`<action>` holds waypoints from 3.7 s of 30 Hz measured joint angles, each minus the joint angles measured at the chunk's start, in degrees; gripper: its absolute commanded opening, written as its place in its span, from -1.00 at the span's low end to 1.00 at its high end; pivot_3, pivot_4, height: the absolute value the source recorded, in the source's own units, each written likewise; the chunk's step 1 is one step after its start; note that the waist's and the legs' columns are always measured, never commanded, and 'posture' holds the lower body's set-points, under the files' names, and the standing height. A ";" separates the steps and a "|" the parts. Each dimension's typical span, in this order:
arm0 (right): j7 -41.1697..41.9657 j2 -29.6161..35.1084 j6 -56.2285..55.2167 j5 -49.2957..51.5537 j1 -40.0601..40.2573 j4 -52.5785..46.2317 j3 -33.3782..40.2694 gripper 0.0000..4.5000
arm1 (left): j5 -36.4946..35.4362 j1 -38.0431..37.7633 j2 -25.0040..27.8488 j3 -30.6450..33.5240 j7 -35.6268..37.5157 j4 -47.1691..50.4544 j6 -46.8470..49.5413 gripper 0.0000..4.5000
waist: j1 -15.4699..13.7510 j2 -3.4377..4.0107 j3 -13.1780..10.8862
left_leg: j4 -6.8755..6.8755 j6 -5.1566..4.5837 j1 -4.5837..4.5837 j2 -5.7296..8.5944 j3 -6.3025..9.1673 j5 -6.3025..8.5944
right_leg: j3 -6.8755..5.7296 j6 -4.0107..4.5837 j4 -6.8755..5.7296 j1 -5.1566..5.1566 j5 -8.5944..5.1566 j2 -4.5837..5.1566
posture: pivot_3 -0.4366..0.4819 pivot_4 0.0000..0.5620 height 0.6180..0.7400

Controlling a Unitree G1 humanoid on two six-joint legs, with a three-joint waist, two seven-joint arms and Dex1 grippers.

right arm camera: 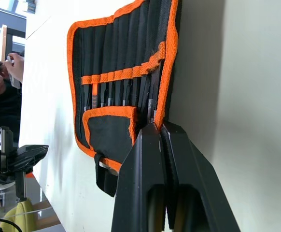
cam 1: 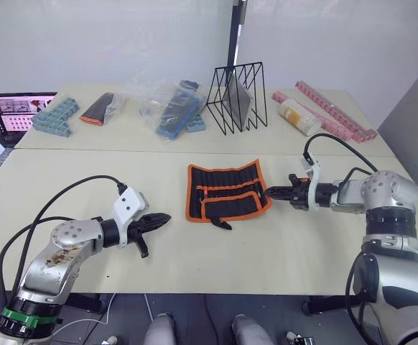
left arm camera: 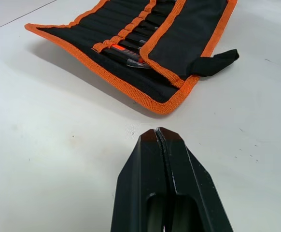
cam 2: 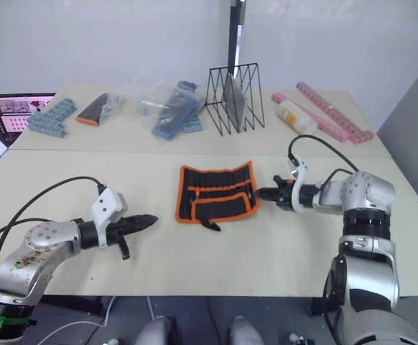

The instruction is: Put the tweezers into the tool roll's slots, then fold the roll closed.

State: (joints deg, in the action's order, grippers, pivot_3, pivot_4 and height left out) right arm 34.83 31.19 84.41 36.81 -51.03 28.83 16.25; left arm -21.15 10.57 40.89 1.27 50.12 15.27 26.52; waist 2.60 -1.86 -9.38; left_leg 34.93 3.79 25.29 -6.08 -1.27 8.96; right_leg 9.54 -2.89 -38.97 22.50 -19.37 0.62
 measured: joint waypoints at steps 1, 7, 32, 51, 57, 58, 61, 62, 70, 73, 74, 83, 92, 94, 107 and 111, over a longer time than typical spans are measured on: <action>-0.10 -0.16 0.39 0.03 -0.14 -0.86 0.00 -0.99 | 0.10 0.00 -0.13 -0.01 -0.01 0.00 -0.10 -1.00 | 0.00 0.00 0.00 | 0.00 0.00 0.00 0.00 0.00 0.00 | 0.00 0.00 0.00 0.00 0.00 0.00 | -0.05 -0.47 0.77; -1.18 -4.83 3.68 0.64 -2.44 -8.48 -2.07 -0.99 | 0.56 -0.01 -0.77 -0.28 -0.10 0.00 -0.10 -1.00 | 0.02 0.01 0.00 | -0.01 0.00 0.00 -0.01 0.01 0.00 | 0.00 0.00 -0.02 0.01 0.00 0.00 | -0.05 -0.47 0.77; -5.12 -15.69 -5.39 -4.61 -0.39 -5.99 -10.80 -0.99 | 0.68 -2.04 -0.72 -0.15 -1.94 1.65 0.01 -1.00 | -0.10 0.02 0.00 | 0.01 0.00 0.02 -0.01 0.01 0.00 | -0.03 0.00 -0.04 0.03 0.00 0.00 | -0.05 -0.47 0.77; -5.07 -18.42 -9.56 -2.76 -0.78 -2.32 -5.99 0.55 | 0.72 -2.05 -0.28 -0.12 -1.83 1.78 0.00 -1.00 | -0.34 0.04 0.01 | 0.12 0.01 -0.03 -0.01 0.05 0.00 | -0.08 0.00 -0.08 -0.09 0.00 0.00 | -0.05 -0.47 0.77; -4.82 -15.38 -11.59 -1.34 1.44 -8.19 -3.62 0.98 | 0.72 -1.59 -0.09 -0.12 -1.59 1.53 0.00 -1.00 | -0.40 0.04 0.01 | 0.11 0.01 -0.02 -0.01 0.05 0.00 | -0.08 0.00 -0.07 -0.08 0.00 0.00 | -0.05 -0.47 0.77; -4.74 -14.92 -14.38 -1.51 2.66 -10.13 -3.00 0.98 | 0.73 -1.34 -0.08 -0.12 -1.46 1.26 -0.01 -1.00 | -0.37 0.04 0.01 | 0.08 0.01 -0.02 -0.01 0.05 0.00 | -0.08 0.00 -0.07 -0.07 0.00 0.00 | -0.05 -0.47 0.77; -3.51 -14.08 -17.95 -1.69 4.17 -12.78 -2.76 0.98 | 0.75 -0.48 -0.08 -0.28 -1.08 0.52 -0.02 -1.00 | -0.15 0.05 0.00 | 0.02 0.00 -0.01 -0.01 0.06 0.00 | -0.09 0.00 -0.07 -0.02 0.00 0.00 | -0.05 -0.47 0.77; -2.33 -13.34 -19.14 -1.65 5.04 -14.30 -2.99 0.98 | 0.77 0.06 -0.08 -0.31 -0.99 0.31 -0.07 -1.00 | -0.15 0.05 0.00 | 0.00 0.01 -0.01 -0.01 0.06 0.00 | -0.09 0.00 -0.07 -0.01 0.00 -0.01 | -0.05 -0.47 0.77; 6.75 -10.51 -39.50 -5.67 12.67 -24.94 -8.71 0.98 | 0.79 0.41 -0.08 -0.38 -0.49 -0.28 -0.14 -1.00 | -0.03 0.07 -0.01 | 0.01 0.00 -0.01 -0.01 0.08 0.00 | -0.12 0.00 -0.05 -0.02 0.00 0.00 | -0.05 -0.47 0.77; 12.33 -6.96 -45.29 -9.71 14.23 -25.44 -15.19 0.46 | 0.73 0.33 -0.38 -0.34 -0.55 -0.29 -0.10 -1.00 | -0.13 0.07 -0.01 | 0.04 0.00 -0.01 -0.01 0.09 0.00 | -0.12 0.00 -0.05 -0.05 0.00 0.00 | -0.05 -0.47 0.77; 13.88 -6.29 -47.38 -11.39 15.06 -25.43 -17.45 0.29 | 0.64 0.32 -0.63 -0.29 -0.59 -0.29 -0.03 -1.00 | -0.13 0.07 -0.01 | 0.06 0.00 -0.01 -0.01 0.09 0.00 | -0.12 0.00 -0.05 -0.05 0.00 0.00 | -0.05 -0.47 0.77; 19.01 -5.26 -58.28 -20.43 19.08 -21.33 -27.14 -1.00 | -4.41 0.37 -4.75 1.49 -3.15 0.12 4.95 -1.00 | -0.28 0.06 -0.01 | 0.15 0.00 -0.01 -0.01 0.16 0.00 | -0.16 0.00 -0.05 -0.13 0.00 0.00 | -0.05 -0.47 0.77; 18.09 -5.12 -61.27 -25.04 19.83 -17.96 -28.59 -1.00 | -15.58 1.75 -13.03 6.25 -12.23 0.49 20.47 -1.00 | -0.49 0.06 -0.01 | 0.29 0.01 -0.01 0.00 0.46 0.00 | -0.44 0.00 -0.06 -0.32 0.00 0.00 | -0.05 -0.47 0.77; 17.88 -5.12 -61.26 -25.19 19.84 -17.87 -28.59 -1.00 | -17.71 2.85 -14.94 7.61 -14.16 0.20 22.68 -1.00 | -0.55 0.06 0.00 | 0.36 0.02 -0.02 0.00 0.57 -0.01 | -0.55 0.00 -0.06 -0.39 0.00 0.00 | -0.05 -0.47 0.77; 17.34 -5.11 -61.03 -25.40 20.16 -18.03 -28.61 -1.00 | -22.13 5.74 -20.85 11.66 -23.24 -4.54 27.54 0.56 | -0.55 0.06 0.01 | 0.38 0.10 -0.02 0.09 0.93 -0.06 | -0.82 0.01 -0.06 -0.58 0.01 0.02 | -0.05 -0.47 0.77; 17.12 -5.12 -60.77 -25.43 20.17 -18.12 -28.62 -1.00 | -21.19 6.14 -21.22 9.70 -24.66 -5.51 27.79 0.99 | -0.56 0.06 0.01 | 0.37 0.13 -0.02 0.11 0.99 -0.07 | -0.85 0.01 -0.06 -0.60 0.01 0.02 | -0.05 -0.47 0.77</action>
State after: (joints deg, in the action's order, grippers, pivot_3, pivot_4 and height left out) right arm 51.95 26.07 23.64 11.38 -30.87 10.71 -12.37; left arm -42.34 16.71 19.68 10.96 25.46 9.76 54.31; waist 2.05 -1.80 -9.37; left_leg 35.31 3.91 25.28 -5.97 -0.28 8.89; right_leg 8.69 -2.88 -39.04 21.90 -19.36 0.64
